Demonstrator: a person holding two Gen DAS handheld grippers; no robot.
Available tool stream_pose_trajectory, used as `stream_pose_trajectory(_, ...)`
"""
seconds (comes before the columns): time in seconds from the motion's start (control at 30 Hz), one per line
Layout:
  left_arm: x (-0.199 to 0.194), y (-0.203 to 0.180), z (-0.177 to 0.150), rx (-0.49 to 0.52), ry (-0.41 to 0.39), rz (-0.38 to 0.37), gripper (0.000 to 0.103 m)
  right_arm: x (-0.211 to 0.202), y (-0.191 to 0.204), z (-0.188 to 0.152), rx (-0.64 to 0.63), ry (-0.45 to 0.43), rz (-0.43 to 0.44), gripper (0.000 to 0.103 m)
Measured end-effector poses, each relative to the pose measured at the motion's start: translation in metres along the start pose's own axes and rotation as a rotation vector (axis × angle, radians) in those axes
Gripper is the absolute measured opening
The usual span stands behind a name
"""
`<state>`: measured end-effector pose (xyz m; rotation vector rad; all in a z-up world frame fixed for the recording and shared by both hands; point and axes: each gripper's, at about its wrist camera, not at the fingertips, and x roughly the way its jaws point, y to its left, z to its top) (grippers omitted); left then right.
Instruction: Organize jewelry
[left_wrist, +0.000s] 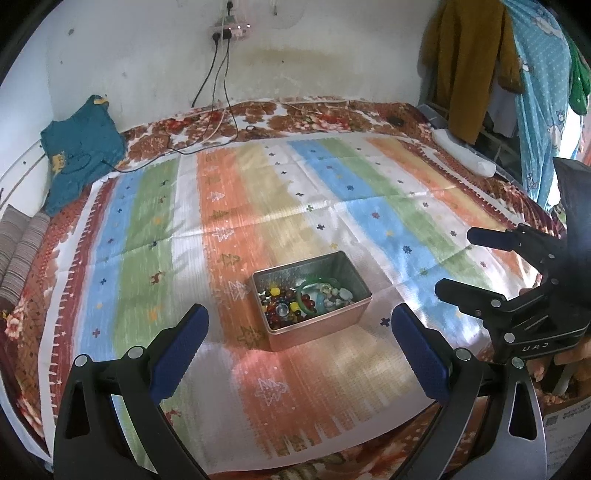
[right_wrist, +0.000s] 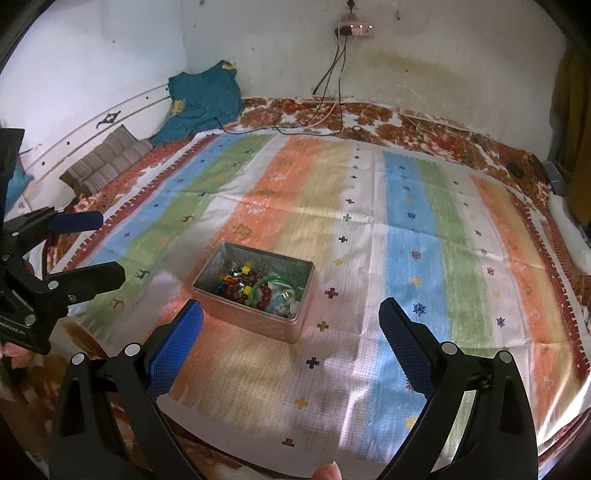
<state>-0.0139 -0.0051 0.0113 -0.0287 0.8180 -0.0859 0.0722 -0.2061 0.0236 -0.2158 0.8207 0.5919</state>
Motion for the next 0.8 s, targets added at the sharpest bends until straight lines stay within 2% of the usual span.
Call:
stream_pose_trajectory(0.43,0.0011,-0.0042,-0.0009,0.021,-0.001,0.007,0.097,0.0004,0.0003,-0.0004,-0.006,-0.001,-0.002,0.098)
stream_pose_trajectory(0.8,0.0071,-0.0049,-0.0038,0.028,0.032,0.001,0.097,-0.0012,-0.0008,-0.0034,-0.003,-0.019,0.0,0.098)
